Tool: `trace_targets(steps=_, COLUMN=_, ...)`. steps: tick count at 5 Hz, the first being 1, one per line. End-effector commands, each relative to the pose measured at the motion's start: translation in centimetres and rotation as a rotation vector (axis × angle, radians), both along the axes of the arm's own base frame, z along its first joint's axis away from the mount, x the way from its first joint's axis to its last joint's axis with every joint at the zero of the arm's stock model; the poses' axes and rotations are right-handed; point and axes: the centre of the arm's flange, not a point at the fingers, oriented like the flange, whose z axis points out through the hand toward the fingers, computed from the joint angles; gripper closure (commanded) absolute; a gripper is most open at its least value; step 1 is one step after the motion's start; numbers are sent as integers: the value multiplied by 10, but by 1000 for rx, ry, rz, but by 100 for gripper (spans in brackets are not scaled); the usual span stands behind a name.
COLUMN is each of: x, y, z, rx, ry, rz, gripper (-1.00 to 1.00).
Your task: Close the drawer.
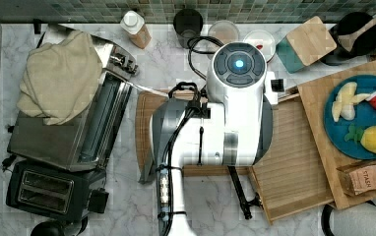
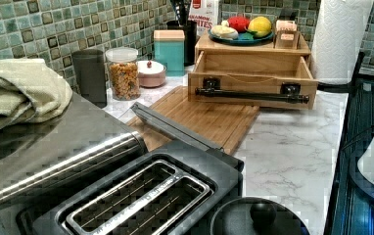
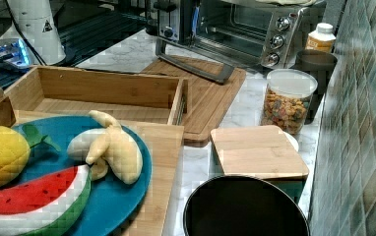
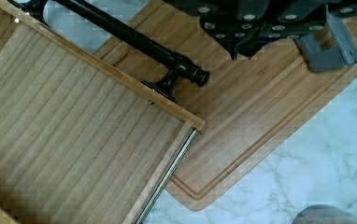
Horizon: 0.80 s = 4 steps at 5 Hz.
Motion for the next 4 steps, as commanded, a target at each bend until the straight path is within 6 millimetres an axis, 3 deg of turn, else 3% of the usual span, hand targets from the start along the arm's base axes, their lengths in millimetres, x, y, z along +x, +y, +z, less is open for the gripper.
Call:
trace_targets(steps=1, x=-2, y=-1, z=-4, rx=-3, ry=10, rz=-1, gripper=100)
trace_targets(steps=2, x=2, y=4, z=-15, rx=6, ry=43, rz=114, gripper=100)
trace_targets(steps=4, x=-16, y=45, z=-52, rx=-10, ry=12, rz=377, gripper=100)
